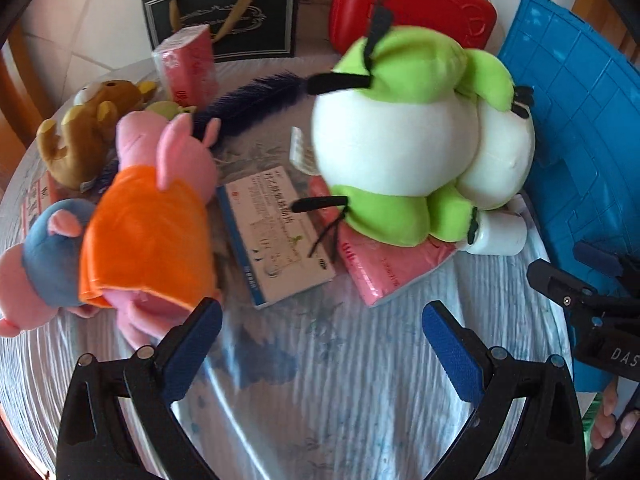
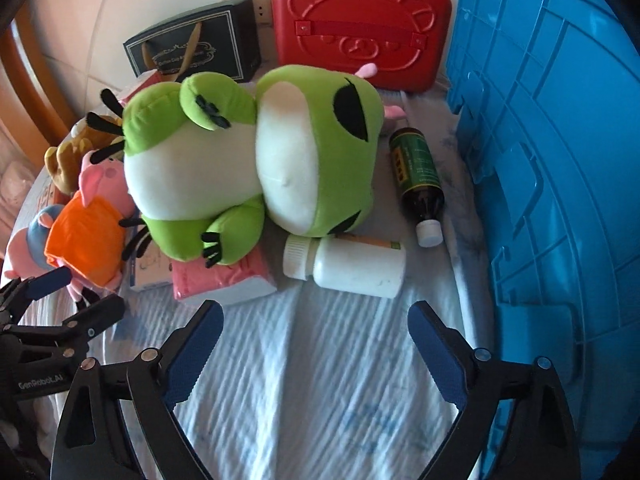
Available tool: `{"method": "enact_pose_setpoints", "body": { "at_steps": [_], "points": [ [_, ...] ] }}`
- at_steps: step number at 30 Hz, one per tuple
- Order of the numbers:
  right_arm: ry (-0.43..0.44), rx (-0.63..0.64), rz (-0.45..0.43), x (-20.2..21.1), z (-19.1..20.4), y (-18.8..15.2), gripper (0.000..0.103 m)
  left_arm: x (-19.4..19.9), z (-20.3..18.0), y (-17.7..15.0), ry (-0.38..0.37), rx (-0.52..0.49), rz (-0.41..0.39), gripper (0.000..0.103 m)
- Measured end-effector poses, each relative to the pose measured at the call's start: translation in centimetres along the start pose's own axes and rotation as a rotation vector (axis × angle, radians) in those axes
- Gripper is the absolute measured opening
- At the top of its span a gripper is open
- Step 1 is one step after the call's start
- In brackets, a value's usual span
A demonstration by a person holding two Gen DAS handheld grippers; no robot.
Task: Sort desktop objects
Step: 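Move both tools toward the green frog plush on the table, then close both tools on the green frog plush from either side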
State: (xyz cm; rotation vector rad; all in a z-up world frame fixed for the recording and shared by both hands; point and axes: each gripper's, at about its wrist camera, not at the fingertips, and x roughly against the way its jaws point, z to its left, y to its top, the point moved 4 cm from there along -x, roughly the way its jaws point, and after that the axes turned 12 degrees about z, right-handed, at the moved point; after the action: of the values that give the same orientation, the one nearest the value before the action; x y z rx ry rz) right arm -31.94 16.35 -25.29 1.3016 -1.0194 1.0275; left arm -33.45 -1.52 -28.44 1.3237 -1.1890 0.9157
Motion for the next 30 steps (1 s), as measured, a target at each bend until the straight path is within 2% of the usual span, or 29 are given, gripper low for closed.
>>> {"method": "enact_pose_setpoints", "body": {
  "at_steps": [4,12,16,20,24,27,30],
  "points": [
    [0.009,-0.013,0.029,-1.6,-1.6,0.4,0.093,-2.2,-2.5,1.6,-0.008,-0.013,0.028,0.102],
    [0.030,-0.057,0.069,-4.0,-3.7,1.1,0.095,-5.5,-5.0,5.2,0.023,-0.019,0.072,0.102],
    [0.049,-0.085,0.072,-4.8,-4.2,2.1,0.097,-6.6,-4.8,6.8,-0.019,0.010,0.078,0.103],
    [0.072,-0.096,0.072,-5.9,-4.1,3.3,0.103,-6.5,-3.8,7.5,-0.031,-0.010,0.058,0.103],
    [0.095,-0.116,0.091,-7.8,-3.7,4.4,0.103,-5.4,-2.1,7.0,-0.030,-0.013,0.046,0.093],
    [0.163,-0.117,0.092,-8.4,-2.8,4.7,0.103,-4.5,-1.2,6.0,-0.028,-0.014,0.037,0.087],
    [0.126,-0.059,0.092,-7.9,-1.1,4.5,0.101,-3.7,-0.8,5.0,-0.027,-0.017,0.034,0.082]
  ]
}}
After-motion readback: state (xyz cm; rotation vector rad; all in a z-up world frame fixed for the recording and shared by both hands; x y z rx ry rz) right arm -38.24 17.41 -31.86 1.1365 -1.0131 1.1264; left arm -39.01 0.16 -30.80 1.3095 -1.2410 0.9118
